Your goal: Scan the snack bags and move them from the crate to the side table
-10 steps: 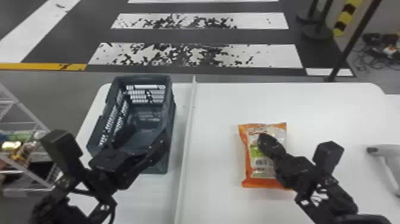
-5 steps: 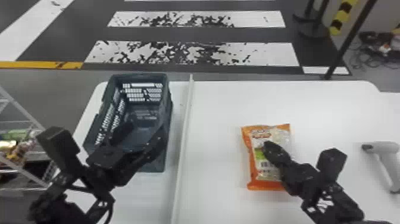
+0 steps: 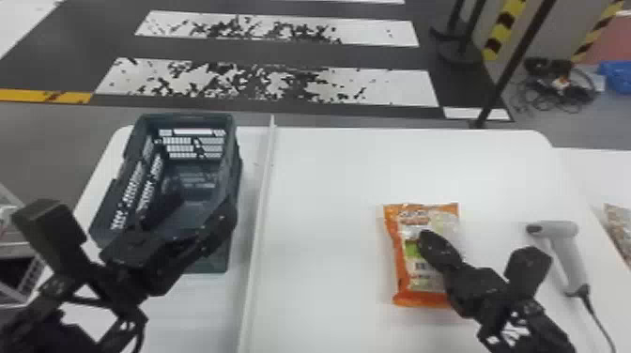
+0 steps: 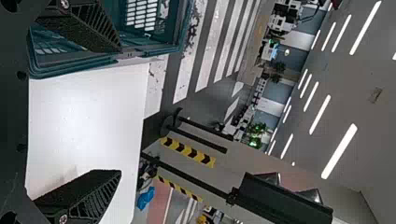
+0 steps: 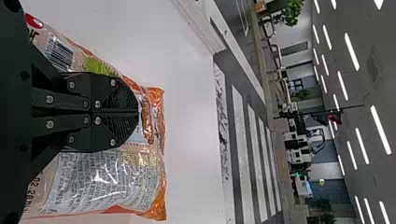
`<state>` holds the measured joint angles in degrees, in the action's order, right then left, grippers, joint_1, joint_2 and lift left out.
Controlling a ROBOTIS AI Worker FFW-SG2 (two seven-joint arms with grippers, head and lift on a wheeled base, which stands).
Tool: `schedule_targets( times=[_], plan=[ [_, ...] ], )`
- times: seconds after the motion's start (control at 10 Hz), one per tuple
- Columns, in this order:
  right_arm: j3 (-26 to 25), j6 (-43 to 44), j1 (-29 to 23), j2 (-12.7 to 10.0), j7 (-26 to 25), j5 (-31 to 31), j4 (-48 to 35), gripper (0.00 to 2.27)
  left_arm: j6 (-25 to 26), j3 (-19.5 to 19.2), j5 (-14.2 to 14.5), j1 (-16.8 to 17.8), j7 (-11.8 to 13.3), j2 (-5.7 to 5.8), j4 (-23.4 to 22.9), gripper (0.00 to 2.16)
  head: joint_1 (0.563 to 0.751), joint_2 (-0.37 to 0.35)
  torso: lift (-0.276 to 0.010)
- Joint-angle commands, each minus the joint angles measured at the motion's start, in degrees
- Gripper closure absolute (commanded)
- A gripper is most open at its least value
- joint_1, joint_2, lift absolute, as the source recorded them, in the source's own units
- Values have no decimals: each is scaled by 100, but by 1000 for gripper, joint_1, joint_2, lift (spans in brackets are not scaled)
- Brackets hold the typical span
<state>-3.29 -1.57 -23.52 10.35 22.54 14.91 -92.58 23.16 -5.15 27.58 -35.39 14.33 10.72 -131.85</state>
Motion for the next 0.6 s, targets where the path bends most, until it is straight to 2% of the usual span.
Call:
schedule_targets(
  times=[0.0, 0.2, 0.5],
  plan=[
    [-198, 178, -179, 90, 110, 109, -6, 2246, 0, 23, 2, 59, -9, -9, 37, 66, 695, -71, -87],
    [-269, 442, -399, 274, 224, 223, -6, 2246, 0, 32, 2, 103, -9, -9, 72, 66, 695, -103, -87],
    [-277, 741, -504, 301, 330, 346, -85, 2243, 0, 85, -16, 146, -18, -26, 107, 66, 695, -131, -87]
  ],
)
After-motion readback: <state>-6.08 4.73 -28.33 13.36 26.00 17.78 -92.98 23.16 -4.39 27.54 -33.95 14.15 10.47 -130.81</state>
